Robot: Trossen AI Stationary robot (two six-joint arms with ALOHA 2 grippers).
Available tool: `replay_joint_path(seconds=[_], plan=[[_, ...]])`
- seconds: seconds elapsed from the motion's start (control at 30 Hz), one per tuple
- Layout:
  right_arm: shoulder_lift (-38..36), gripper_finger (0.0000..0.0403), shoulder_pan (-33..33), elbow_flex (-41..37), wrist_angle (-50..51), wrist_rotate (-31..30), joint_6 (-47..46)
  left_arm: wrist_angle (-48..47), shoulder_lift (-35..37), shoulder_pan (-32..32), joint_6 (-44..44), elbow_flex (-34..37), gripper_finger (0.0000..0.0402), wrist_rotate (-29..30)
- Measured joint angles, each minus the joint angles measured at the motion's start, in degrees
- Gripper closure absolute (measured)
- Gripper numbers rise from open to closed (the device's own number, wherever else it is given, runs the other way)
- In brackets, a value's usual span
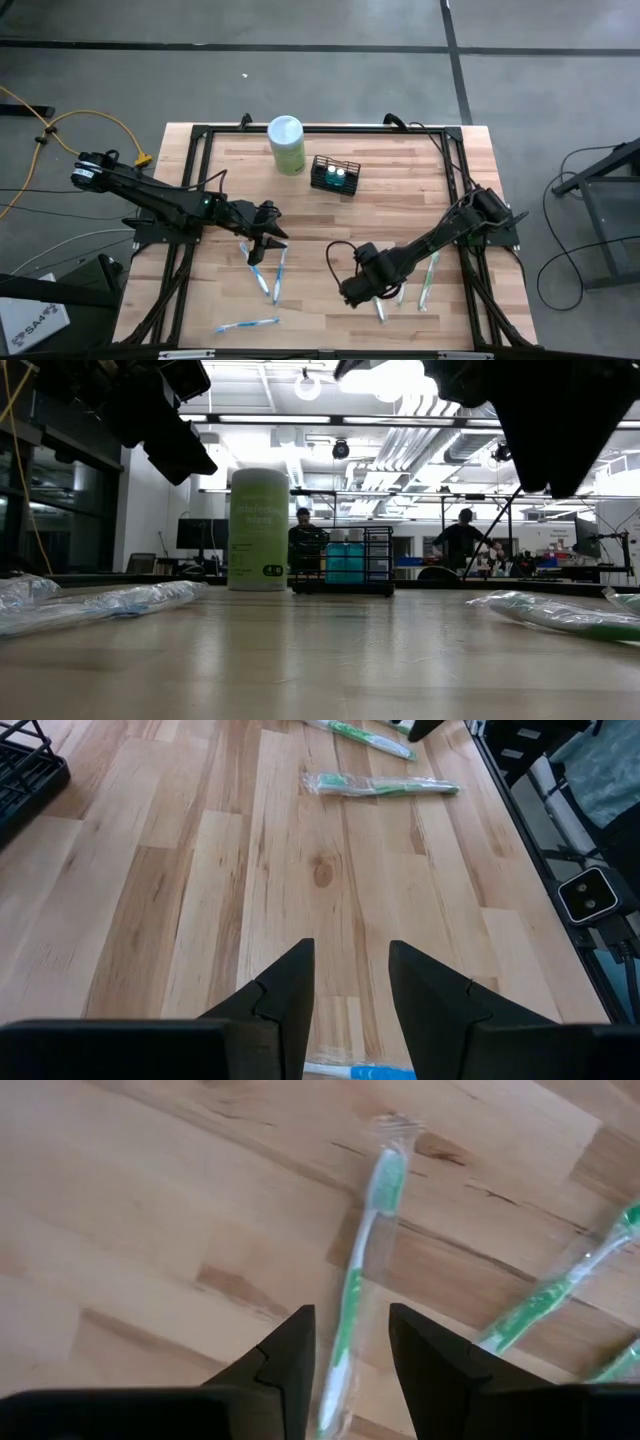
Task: Pick & Place toothbrushing station
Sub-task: Put the left green toothbrush into the mesh organizer
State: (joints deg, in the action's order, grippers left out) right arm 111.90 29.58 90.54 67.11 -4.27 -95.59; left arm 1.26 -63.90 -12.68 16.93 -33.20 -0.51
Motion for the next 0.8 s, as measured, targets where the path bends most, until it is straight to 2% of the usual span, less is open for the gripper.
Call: replay_joint_path(seconds=[0.53, 0.8], plan=[[0.07, 0.0282, 0.02, -13.02, -16.57, 0.17, -0.83, -0.02, 0.0, 0.0, 0.0, 0.01, 0.0274, 0.04], [0.07, 0.0282, -0.02, -16.67, -19.85, -0.19, -1.23, -0.02, 0.0, 0.01, 0.0, 0.01, 0.0274, 0.22]])
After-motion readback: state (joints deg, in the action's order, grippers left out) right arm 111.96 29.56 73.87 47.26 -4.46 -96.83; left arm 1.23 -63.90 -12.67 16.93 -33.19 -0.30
